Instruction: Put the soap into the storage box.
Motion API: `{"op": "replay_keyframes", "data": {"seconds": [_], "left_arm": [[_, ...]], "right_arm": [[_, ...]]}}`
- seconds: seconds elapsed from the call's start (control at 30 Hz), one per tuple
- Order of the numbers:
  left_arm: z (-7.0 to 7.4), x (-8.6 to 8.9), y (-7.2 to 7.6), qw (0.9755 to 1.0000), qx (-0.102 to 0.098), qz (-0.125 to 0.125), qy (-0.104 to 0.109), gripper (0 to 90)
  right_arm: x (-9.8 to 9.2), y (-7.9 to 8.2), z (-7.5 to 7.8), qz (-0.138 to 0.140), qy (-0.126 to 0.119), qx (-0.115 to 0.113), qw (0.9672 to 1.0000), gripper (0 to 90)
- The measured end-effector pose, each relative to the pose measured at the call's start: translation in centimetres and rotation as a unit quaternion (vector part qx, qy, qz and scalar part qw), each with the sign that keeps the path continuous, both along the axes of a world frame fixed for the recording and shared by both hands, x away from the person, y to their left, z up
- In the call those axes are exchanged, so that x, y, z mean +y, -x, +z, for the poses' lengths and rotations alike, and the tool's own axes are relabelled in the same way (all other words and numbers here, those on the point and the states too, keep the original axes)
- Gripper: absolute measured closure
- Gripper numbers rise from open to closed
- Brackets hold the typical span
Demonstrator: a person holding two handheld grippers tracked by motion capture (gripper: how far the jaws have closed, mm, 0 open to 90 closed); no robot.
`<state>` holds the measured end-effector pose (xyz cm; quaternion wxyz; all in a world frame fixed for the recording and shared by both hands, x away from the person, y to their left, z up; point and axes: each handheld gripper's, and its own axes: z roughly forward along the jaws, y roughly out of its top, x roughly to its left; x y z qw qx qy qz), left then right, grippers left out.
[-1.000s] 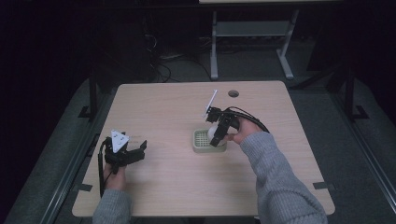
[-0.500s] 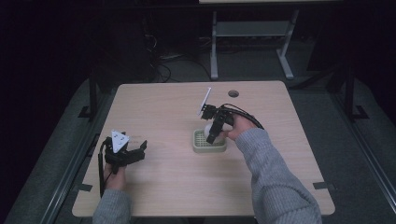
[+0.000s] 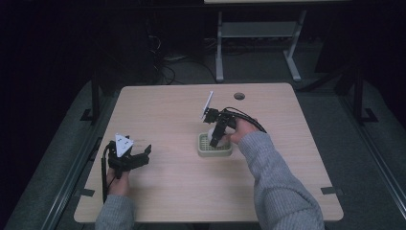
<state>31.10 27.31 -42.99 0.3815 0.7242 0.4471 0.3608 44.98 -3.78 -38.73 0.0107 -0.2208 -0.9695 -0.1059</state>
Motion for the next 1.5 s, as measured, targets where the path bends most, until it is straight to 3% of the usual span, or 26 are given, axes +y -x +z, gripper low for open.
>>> {"op": "replay_keyframes", "data": {"seconds": [0.57,1.5], "left_arm": [[0.0,0.0,0.0,1.0000,-0.003,0.001,0.006,14.8],[0.0,0.0,0.0,1.0000,-0.002,0.003,0.006,14.8]], "right_arm": [[1.1,-0.5,-1.3,0.003,0.013,-0.002,0.9999,22.4],[1.3,-0.8,-2.7,-0.001,0.025,-0.004,0.9997,22.3]]}}
